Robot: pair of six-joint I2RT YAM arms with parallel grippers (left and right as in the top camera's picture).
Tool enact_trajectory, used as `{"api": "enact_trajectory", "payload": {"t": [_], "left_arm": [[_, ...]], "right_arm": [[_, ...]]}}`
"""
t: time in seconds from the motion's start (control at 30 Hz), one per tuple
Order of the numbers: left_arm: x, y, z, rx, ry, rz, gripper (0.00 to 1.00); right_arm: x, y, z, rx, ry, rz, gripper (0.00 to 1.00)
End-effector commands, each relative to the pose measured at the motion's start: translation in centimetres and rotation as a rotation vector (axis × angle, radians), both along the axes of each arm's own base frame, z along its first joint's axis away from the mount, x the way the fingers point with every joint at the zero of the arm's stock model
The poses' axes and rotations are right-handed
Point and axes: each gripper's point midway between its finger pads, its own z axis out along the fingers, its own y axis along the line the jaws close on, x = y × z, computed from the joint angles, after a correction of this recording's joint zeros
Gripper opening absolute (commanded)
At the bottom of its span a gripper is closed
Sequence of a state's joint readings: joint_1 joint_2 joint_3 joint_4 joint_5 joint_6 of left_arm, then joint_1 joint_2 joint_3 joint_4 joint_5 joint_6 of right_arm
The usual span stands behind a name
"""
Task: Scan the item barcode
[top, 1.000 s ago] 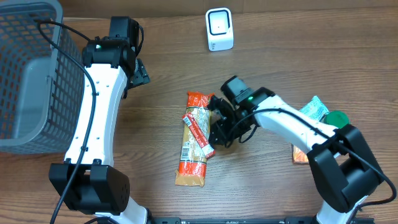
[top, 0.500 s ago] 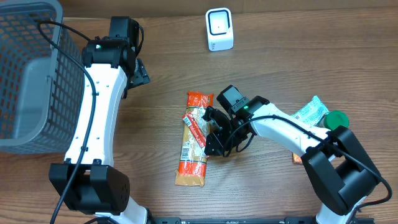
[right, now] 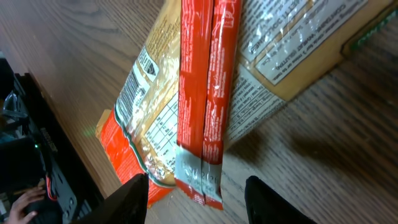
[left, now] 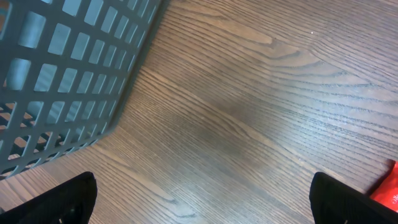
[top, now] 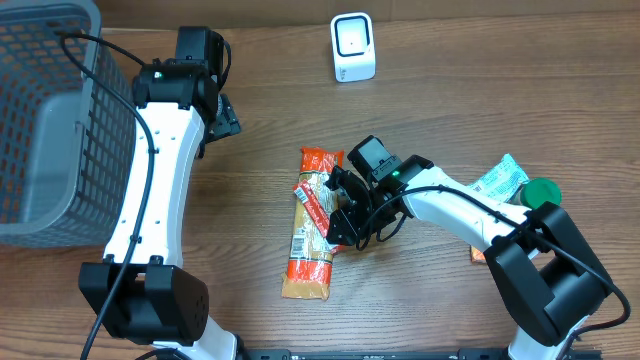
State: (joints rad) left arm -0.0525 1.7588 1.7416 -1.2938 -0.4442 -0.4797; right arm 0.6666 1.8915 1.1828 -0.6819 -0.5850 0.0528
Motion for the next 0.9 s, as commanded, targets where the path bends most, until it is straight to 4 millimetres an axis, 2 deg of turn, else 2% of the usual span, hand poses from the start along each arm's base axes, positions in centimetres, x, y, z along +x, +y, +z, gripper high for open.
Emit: {"api": "enact_trajectory", "payload": {"t": [0.0,0.17,0.3,0.4,0.87], "left_arm": [[0.2,-0.3,0.6,-0.003,-0.022,-0.004,1.0],[0.2,-0.3,0.6,-0.003,-0.022,-0.004,1.0],[0.2,-0.3,0.6,-0.003,-0.022,-0.004,1.0],[0.2,-0.3,0.6,-0.003,-0.022,-0.004,1.0],[0.2,-0.3,0.6,-0.003,-0.022,-0.004,1.0]], "right_arm": [[-0.3,-0.4,-0.2,-0.006,-0.001,-0.009,0.52],[-0.3,-0.3,-0.4,-0.01,0.014,-0.031,0.48],[-0.4,-0.3,-1.5,-0.03,0.051,-0.061,0.42],[-0.5,-0.1,-1.8,-0.016,0.076,-0.059,0.33],[-0.5,0.2,-1.7,-0.001,0.074,-0.058,0.32]]}}
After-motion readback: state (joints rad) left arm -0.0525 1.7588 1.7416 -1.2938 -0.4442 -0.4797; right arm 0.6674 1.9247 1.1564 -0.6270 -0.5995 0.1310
